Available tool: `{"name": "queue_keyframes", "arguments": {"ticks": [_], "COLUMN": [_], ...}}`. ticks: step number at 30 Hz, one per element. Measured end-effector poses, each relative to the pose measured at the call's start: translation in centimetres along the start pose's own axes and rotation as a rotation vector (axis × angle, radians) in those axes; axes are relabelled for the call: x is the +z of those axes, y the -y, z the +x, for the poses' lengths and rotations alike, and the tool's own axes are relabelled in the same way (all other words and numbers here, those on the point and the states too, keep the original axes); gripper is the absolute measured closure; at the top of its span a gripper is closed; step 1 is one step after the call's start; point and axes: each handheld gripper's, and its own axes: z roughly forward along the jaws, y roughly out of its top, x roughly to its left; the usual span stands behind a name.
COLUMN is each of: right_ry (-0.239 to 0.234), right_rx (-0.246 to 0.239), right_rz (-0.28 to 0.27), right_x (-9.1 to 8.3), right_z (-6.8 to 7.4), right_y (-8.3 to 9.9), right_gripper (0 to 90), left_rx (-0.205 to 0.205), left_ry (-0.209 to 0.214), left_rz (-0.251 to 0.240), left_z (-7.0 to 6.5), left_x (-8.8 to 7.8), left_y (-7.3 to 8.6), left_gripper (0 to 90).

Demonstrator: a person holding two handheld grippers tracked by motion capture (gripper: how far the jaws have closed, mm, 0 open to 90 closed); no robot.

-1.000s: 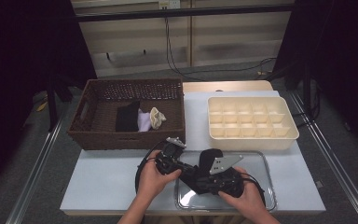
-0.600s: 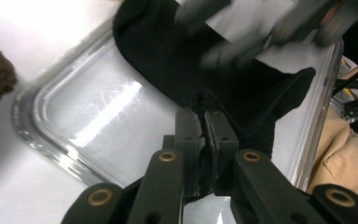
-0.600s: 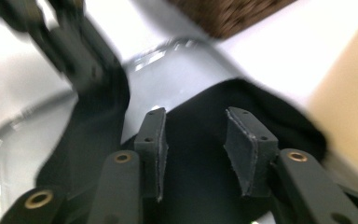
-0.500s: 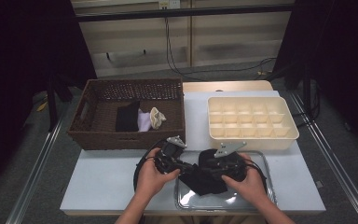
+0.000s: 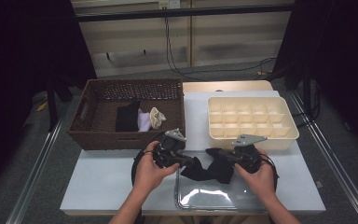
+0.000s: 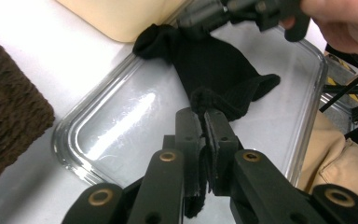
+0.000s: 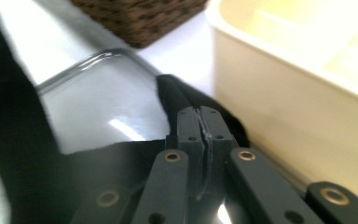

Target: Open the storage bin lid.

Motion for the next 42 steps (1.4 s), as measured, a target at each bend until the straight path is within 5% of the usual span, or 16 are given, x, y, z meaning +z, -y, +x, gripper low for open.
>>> {"name": "queue_keyframes", "arguments": {"ticks": [7,15,29,36,42], "right_ry": [0.042,0.038,0.026,0.022,0.025], "right_rx": [0.040,0.057,0.045,0.046,0.045], "right_rz": [-0.009,-0.010,-0.009,-0.008,-0.003], "right_x": [-0.8,-0.9,-0.7,-0.8,-0.7], "right_z": [-1.3,-1.3,-0.8,-0.7,-0.5], "right_y": [0.9,1.5,1.7,1.7,1.8], "right_gripper": [88.7,87.4,84.4,83.8,83.2], "left_rx": [-0.006,-0.033,-0.045,-0.064,-0.056], "left_ry": [0.008,0.018,-0.064,-0.085,-0.044], "left_rz": [0.006,0.013,-0.080,-0.106,-0.075], "left_z": [-0.9,-0.9,0.4,0.7,0.0], "left_x": [0.5,0.6,-1.3,-1.8,0.1], "left_y": [1.6,3.4,4.6,4.7,5.4], "left_gripper": [85.2,84.2,54.7,49.4,52.7]}}
